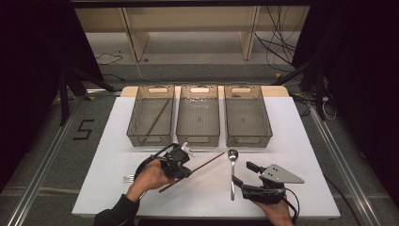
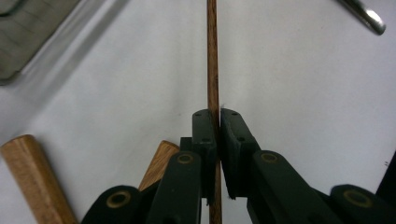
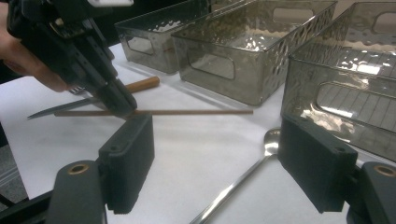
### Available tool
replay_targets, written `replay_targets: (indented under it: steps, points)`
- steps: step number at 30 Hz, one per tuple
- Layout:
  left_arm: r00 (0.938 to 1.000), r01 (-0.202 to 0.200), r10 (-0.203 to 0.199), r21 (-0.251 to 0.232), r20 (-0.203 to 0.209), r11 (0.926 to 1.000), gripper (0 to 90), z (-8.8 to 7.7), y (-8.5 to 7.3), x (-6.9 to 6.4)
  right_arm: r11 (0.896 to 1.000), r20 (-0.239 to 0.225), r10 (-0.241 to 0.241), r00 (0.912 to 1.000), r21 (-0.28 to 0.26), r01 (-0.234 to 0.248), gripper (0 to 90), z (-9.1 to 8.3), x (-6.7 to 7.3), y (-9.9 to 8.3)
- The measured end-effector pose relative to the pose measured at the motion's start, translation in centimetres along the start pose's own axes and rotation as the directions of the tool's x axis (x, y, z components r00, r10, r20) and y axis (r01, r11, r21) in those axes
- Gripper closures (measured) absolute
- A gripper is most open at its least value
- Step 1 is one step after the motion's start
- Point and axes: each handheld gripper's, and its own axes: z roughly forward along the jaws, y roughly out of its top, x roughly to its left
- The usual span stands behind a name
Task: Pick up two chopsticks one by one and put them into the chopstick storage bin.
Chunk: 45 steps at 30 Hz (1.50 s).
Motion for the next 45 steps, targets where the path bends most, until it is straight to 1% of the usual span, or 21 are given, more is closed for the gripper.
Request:
replay_targets:
  steps: [4, 7, 9, 12, 13, 15, 19, 22, 24, 27, 29, 30, 32, 33, 35, 37, 38, 40, 41, 43, 45]
  points:
    - [0.9998, 0.019, -0.020, -0.055, -0.001, 0.9983, 84.6, -1.5, 0.0, 0.6, 1.000, 0.000, 0.001, 1.0000, -0.001, -0.001, 27.9, 0.0, 0.0, 0.0]
    - [0.9994, 0.034, -0.034, -0.099, 0.002, 0.9945, 84.6, -2.7, -0.1, 1.2, 1.000, 0.001, 0.002, 1.0000, -0.001, -0.002, 27.9, 0.0, 0.0, 0.0]
    - [0.9984, 0.056, -0.056, -0.141, 0.001, 0.9884, 84.6, -3.5, 0.0, 1.5, 1.000, 0.002, 0.003, 1.0000, -0.002, -0.003, 27.9, 0.0, 0.0, 0.0]
    - [0.9975, 0.070, -0.071, -0.185, -0.001, 0.9802, 84.6, -4.8, 0.3, 2.5, 1.000, 0.002, 0.006, 1.0000, 0.001, -0.006, 27.9, 0.1, -0.1, 0.0]
    - [0.9964, 0.083, -0.085, -0.209, 0.001, 0.9743, 84.6, -5.2, 0.4, 2.8, 1.000, 0.003, 0.005, 1.0000, 0.002, -0.005, 27.9, 0.1, -0.1, 0.0]
    - [0.9952, 0.093, -0.098, -0.239, -0.008, 0.9665, 84.6, -6.0, 0.6, 3.5, 1.000, 0.002, 0.006, 1.0000, 0.001, -0.006, 27.9, 0.1, -0.1, 0.0]
    - [0.9915, 0.110, -0.125, -0.270, -0.038, 0.9566, 84.6, -7.7, 1.3, 5.2, 1.000, 0.003, 0.011, 0.9999, 0.000, -0.011, 27.9, 0.1, -0.1, -0.1]
    - [0.9863, 0.126, -0.152, -0.295, -0.065, 0.9471, 84.6, -8.9, 1.8, 6.5, 1.000, 0.002, 0.010, 0.9999, -0.001, -0.010, 27.9, 0.1, -0.2, 0.0]
    - [0.9818, 0.135, -0.169, -0.302, -0.087, 0.9436, 84.6, -9.7, 2.1, 7.5, 1.000, 0.002, 0.012, 0.9999, 0.000, -0.012, 27.9, 0.1, -0.2, -0.1]
    - [0.9703, 0.165, -0.211, -0.317, -0.118, 0.9342, 84.6, -10.4, 2.5, 9.3, 1.000, 0.001, 0.011, 0.9999, 0.000, -0.011, 27.9, 0.1, -0.2, -0.1]
    - [0.9594, 0.188, -0.244, -0.326, -0.141, 0.9265, 84.6, -10.8, 2.6, 10.6, 1.000, 0.000, 0.012, 0.9999, 0.000, -0.012, 27.9, 0.1, -0.2, -0.1]
    - [0.9569, 0.194, -0.251, -0.325, -0.146, 0.9255, 84.6, -10.9, 2.7, 11.1, 1.000, 0.000, 0.011, 0.9999, 0.001, -0.011, 27.9, 0.1, -0.2, -0.1]
    - [0.9476, 0.208, -0.273, -0.329, -0.166, 0.9214, 84.6, -10.9, 2.8, 12.2, 1.000, -0.002, 0.013, 0.9999, 0.000, -0.013, 27.9, 0.1, -0.2, -0.1]
    - [0.9442, 0.209, -0.278, -0.328, -0.178, 0.9214, 84.6, -11.0, 2.9, 12.8, 1.000, -0.001, 0.012, 0.9999, 0.001, -0.012, 27.9, 0.1, -0.2, -0.1]
    - [0.9334, 0.225, -0.301, -0.334, -0.196, 0.9154, 84.6, -10.9, 3.1, 13.9, 1.000, -0.003, 0.013, 0.9999, 0.002, -0.013, 27.9, 0.1, -0.2, -0.1]
    - [0.9267, 0.232, -0.312, -0.332, -0.210, 0.9143, 84.6, -10.8, 3.3, 14.9, 1.000, -0.003, 0.012, 0.9999, 0.001, -0.012, 27.9, 0.1, -0.2, -0.1]
    - [0.9232, 0.236, -0.315, -0.321, -0.220, 0.9170, 84.6, -10.8, 3.4, 15.4, 1.000, -0.004, 0.013, 0.9999, 0.001, -0.013, 27.9, 0.1, -0.2, -0.1]
    - [0.9115, 0.249, -0.331, -0.313, -0.244, 0.9164, 84.6, -10.6, 3.6, 16.3, 1.000, -0.003, 0.014, 0.9999, 0.002, -0.014, 27.9, 0.1, -0.3, -0.1]
    - [0.9093, 0.250, -0.334, -0.313, -0.249, 0.9161, 84.6, -10.5, 3.6, 16.7, 1.000, -0.003, 0.013, 0.9999, 0.002, -0.013, 27.9, 0.1, -0.3, -0.1]
    - [0.9083, 0.249, -0.334, -0.315, -0.252, 0.9159, 84.6, -10.3, 3.6, 17.4, 1.000, -0.005, 0.013, 0.9999, 0.001, -0.013, 27.9, 0.1, -0.3, -0.1]
    - [0.9022, 0.258, -0.343, -0.311, -0.261, 0.9146, 84.6, -10.0, 3.6, 18.0, 1.000, -0.005, 0.015, 0.9999, 0.001, -0.015, 27.9, 0.1, -0.4, -0.1]
